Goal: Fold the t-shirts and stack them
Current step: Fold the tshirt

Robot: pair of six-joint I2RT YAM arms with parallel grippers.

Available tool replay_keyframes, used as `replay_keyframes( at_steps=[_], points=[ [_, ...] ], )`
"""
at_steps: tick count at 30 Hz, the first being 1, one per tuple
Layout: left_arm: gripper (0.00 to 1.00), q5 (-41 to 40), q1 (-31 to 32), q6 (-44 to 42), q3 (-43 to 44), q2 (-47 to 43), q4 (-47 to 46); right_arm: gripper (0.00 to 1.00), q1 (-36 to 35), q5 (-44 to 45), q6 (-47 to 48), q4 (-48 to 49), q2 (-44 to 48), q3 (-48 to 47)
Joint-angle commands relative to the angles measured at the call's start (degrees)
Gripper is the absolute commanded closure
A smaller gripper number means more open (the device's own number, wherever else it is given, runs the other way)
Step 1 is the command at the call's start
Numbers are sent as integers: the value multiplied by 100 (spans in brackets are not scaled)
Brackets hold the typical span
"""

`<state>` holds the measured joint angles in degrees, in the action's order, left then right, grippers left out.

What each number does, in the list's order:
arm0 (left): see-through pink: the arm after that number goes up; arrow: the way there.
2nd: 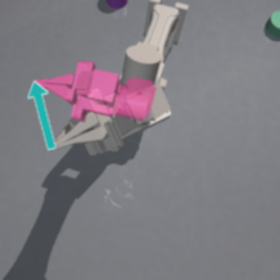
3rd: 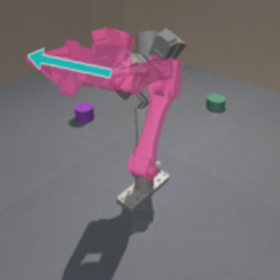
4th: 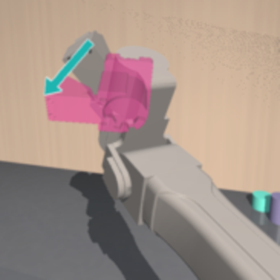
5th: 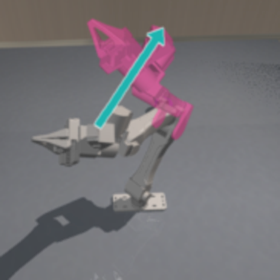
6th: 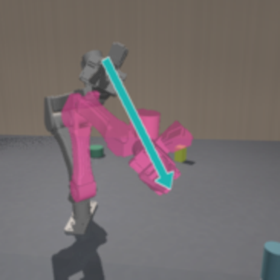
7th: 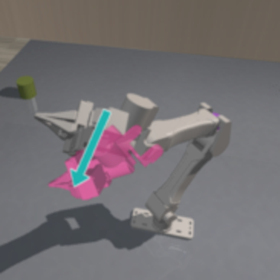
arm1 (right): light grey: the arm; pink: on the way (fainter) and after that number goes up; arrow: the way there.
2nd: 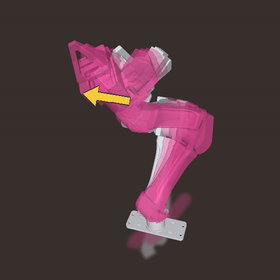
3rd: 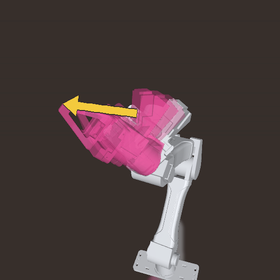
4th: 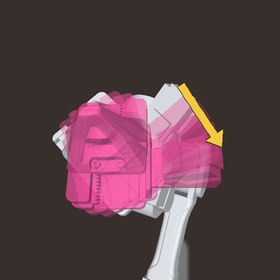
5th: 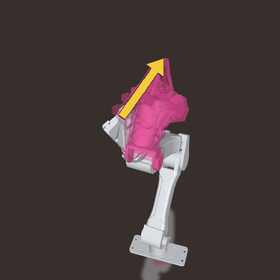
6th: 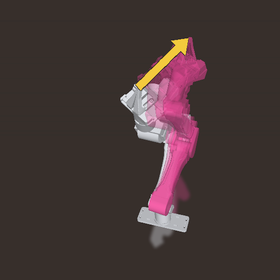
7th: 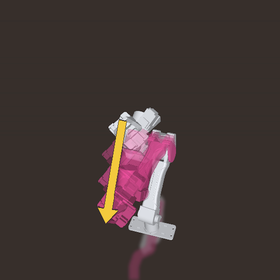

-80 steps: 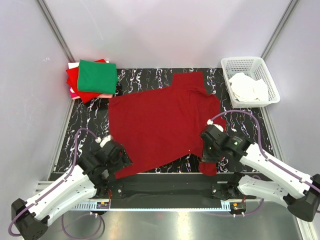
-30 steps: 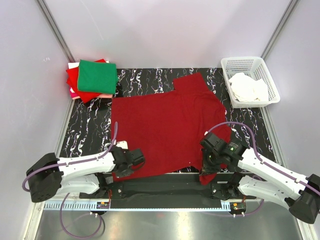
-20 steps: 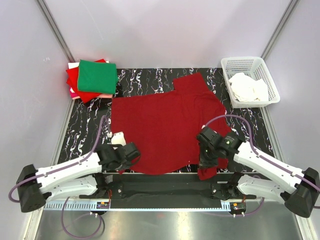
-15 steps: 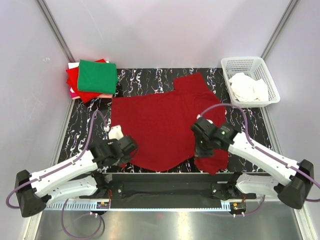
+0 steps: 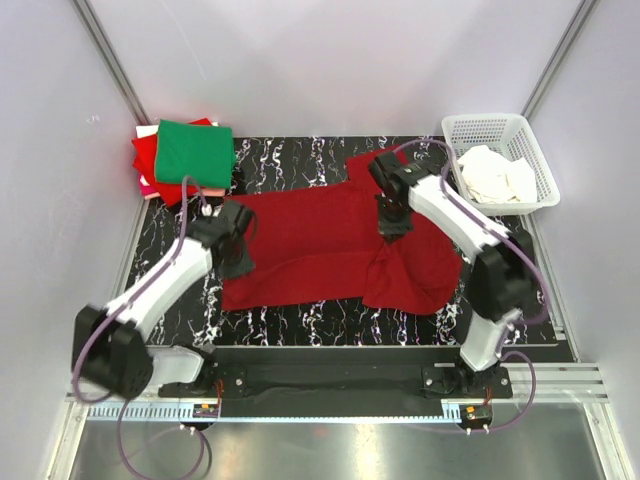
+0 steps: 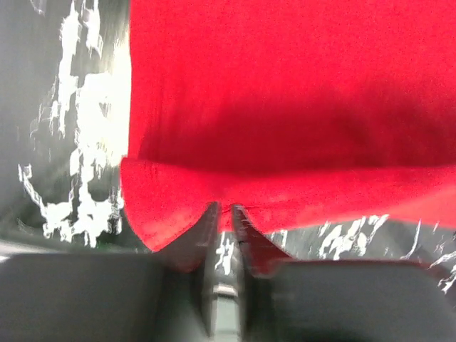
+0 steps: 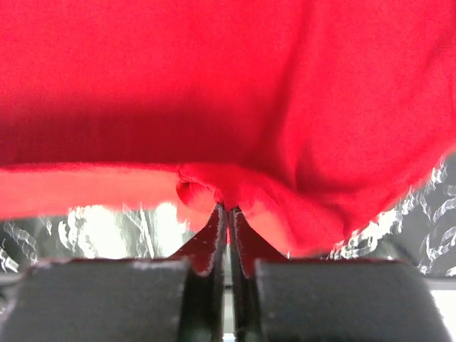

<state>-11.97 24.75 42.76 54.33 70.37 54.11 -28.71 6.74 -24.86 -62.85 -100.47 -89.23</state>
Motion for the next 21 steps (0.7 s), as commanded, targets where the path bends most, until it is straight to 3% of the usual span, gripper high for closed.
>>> replay_keyframes(
  at_steps=[1,2,4,5,6,12,17,21],
  points=[
    [71,633,-662,-971,507,1079,-550,79,303,91,544,-209,-997,-900],
    [66,808,-752,-1033,596,1310,-498,55,348,116,526,-280,-1149,-1034],
    [57,863,-797,-1068,693,1523,-506,34,375,343,517,-307,-1213,-1175],
    [54,837,-797,-1051,667,1463,-567,16,384,467,491,-272,-1134,-1149],
    [45,828,-797,-1016,632,1349,-603,10,384,607,474,-237,-1029,-1097],
    [41,590,-797,-787,194,198,-454,2,419,1049,122,166,367,-35],
    [45,651,-779,-498,-841,-672,-716,2,419,-249,-369,1044,2115,2308],
    [48,731,-621,-191,-1178,-893,-1016,3,419,-647,-651,1520,2644,3182]
  ],
)
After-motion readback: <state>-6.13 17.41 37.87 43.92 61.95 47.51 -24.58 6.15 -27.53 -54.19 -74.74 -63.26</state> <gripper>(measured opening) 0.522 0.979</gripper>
